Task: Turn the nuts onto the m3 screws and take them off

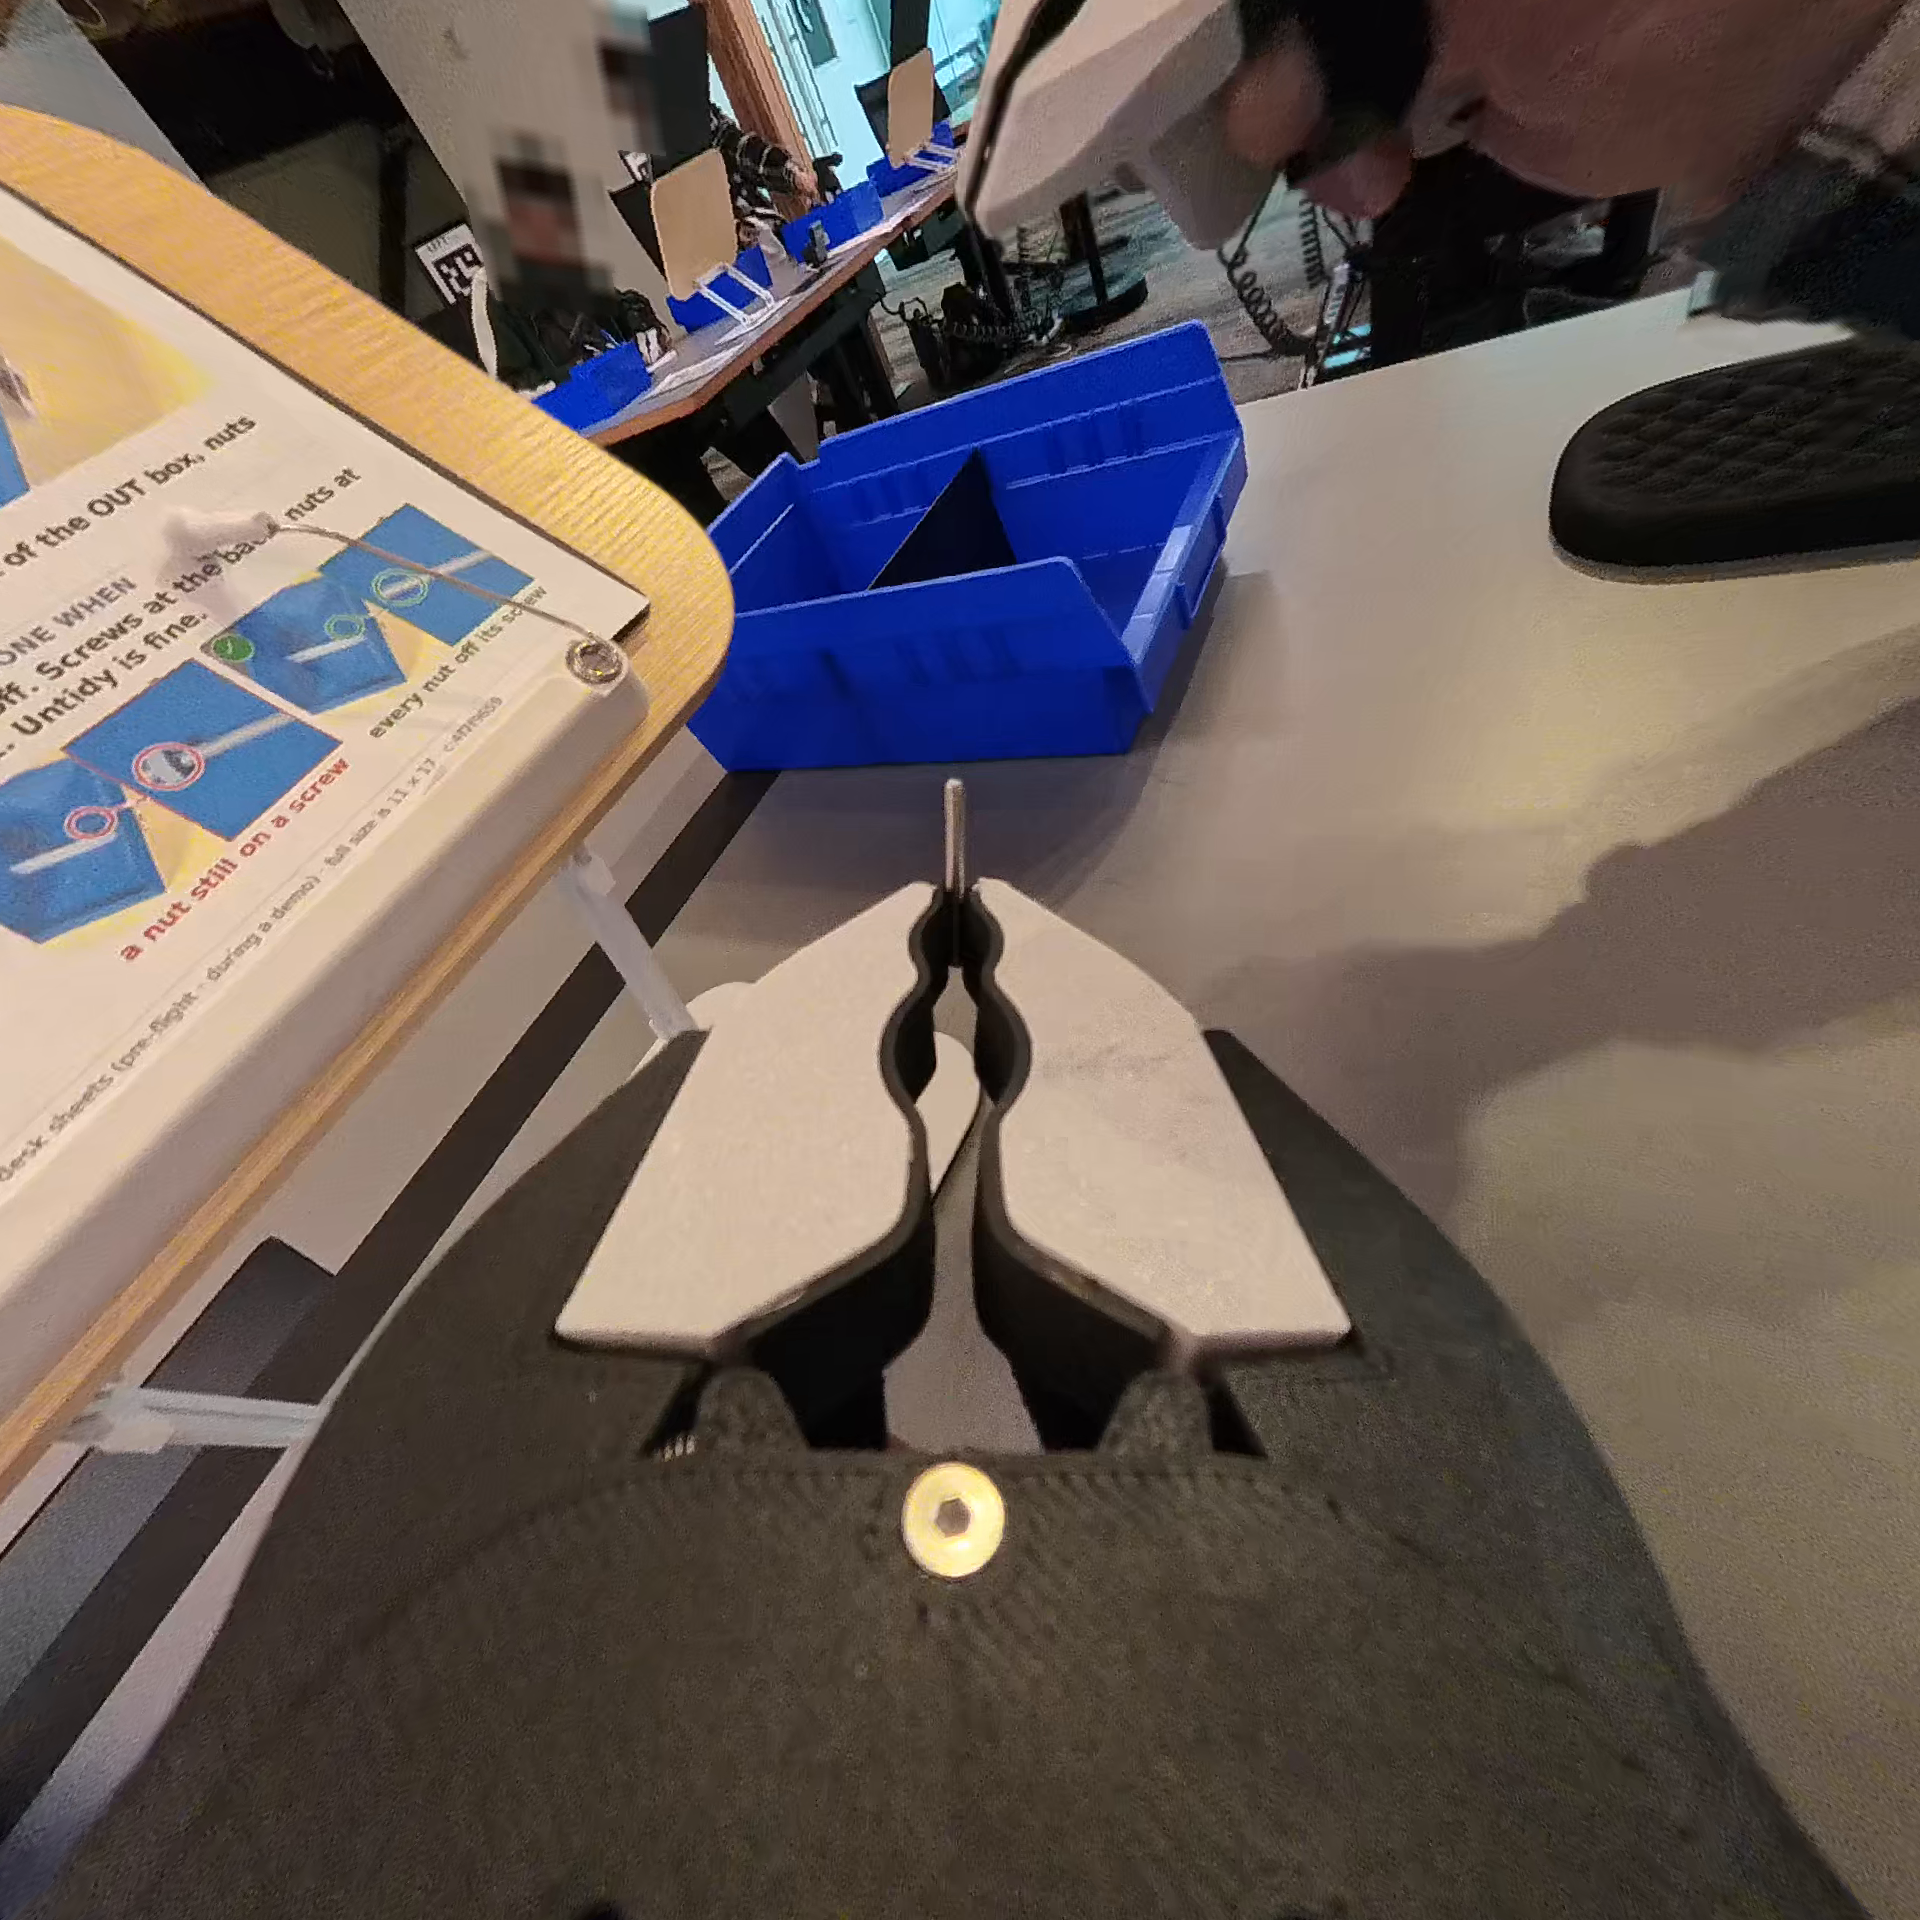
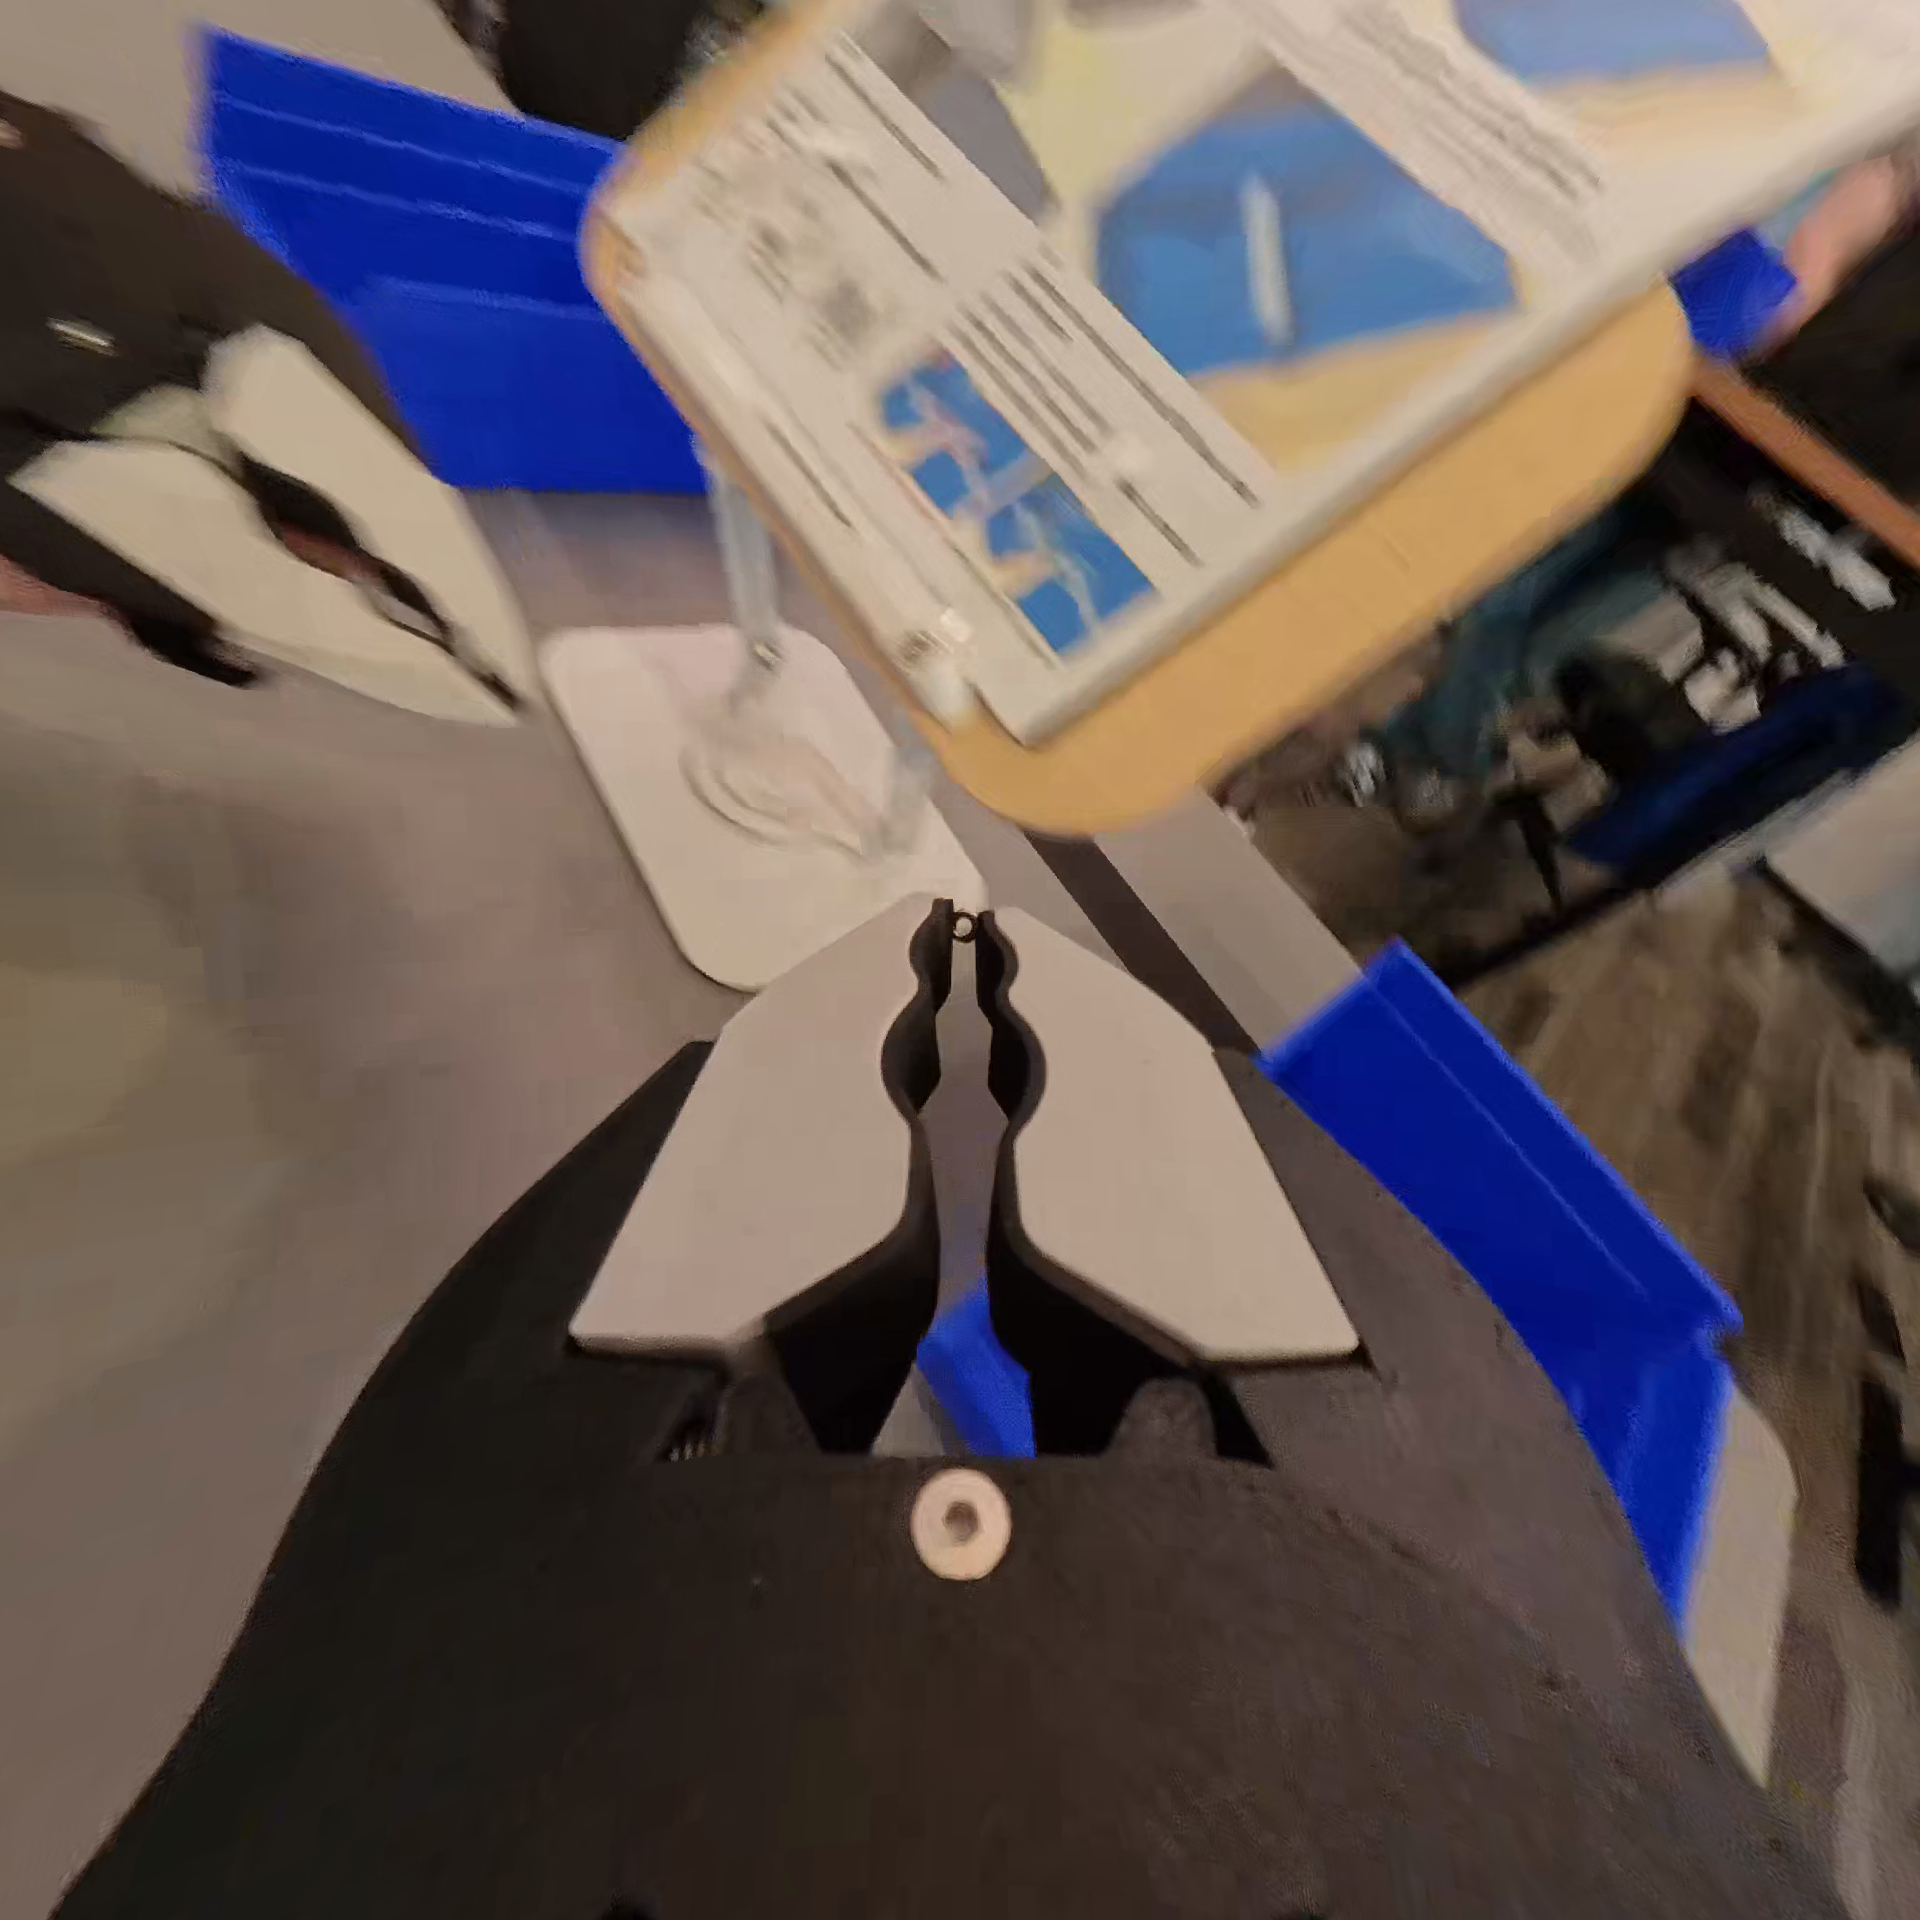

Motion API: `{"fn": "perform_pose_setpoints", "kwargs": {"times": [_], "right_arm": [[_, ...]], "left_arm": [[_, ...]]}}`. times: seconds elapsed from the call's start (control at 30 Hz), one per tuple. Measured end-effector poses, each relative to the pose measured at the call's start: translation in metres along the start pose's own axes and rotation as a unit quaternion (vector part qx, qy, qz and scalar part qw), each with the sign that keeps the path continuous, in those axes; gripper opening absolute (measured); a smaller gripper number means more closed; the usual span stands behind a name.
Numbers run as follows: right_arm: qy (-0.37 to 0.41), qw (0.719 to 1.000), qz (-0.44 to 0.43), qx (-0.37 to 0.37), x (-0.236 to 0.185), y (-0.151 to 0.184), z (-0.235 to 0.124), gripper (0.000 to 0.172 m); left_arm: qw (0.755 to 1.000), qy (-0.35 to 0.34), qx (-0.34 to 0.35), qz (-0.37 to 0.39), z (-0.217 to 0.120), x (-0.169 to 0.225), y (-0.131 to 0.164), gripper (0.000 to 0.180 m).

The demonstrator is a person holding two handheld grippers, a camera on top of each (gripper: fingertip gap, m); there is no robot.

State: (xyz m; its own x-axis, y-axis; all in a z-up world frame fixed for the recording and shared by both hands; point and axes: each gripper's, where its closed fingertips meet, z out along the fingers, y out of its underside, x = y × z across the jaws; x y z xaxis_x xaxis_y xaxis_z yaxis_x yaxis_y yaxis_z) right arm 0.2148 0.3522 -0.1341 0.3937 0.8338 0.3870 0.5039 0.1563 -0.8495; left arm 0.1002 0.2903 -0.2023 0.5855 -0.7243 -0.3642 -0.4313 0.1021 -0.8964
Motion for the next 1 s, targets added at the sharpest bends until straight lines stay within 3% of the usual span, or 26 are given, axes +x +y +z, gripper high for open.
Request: {"fn": "perform_pose_setpoints", "kwargs": {"times": [0.17,0.37,0.53,0.63,0.73,0.8,0.9,1.0], "right_arm": [[0.016,0.986,0.130,-0.107,0.068,0.082,0.004,0.005],[-0.025,0.938,0.200,-0.283,0.082,0.180,0.031,0.006],[-0.067,0.888,0.211,-0.402,0.078,0.231,0.046,0.006],[-0.086,0.866,0.230,-0.435,0.075,0.243,0.049,0.019],[-0.075,0.874,0.226,-0.423,0.082,0.235,0.046,0.027],[-0.042,0.894,0.214,-0.392,0.094,0.214,0.036,0.027],[-0.040,0.951,0.165,-0.260,0.084,0.136,0.023,0.017],[-0.118,0.982,0.110,-0.101,0.025,0.045,0.013,0.010]], "left_arm": [[1.000,-0.004,0.001,-0.007,-0.002,-0.004,0.001,0.001],[1.000,-0.001,-0.002,-0.010,-0.001,-0.004,0.004,0.001],[1.000,0.004,-0.006,-0.010,0.001,-0.002,0.007,0.001],[1.000,0.005,-0.007,-0.012,0.001,-0.002,0.007,0.001],[1.000,0.004,-0.006,-0.013,0.001,-0.003,0.008,0.001],[1.000,0.002,-0.002,-0.017,0.000,-0.004,0.007,0.001],[0.998,0.025,0.020,-0.047,-0.001,0.000,0.000,0.001],[0.992,0.058,0.057,-0.096,-0.002,0.003,-0.010,0.001]]}}
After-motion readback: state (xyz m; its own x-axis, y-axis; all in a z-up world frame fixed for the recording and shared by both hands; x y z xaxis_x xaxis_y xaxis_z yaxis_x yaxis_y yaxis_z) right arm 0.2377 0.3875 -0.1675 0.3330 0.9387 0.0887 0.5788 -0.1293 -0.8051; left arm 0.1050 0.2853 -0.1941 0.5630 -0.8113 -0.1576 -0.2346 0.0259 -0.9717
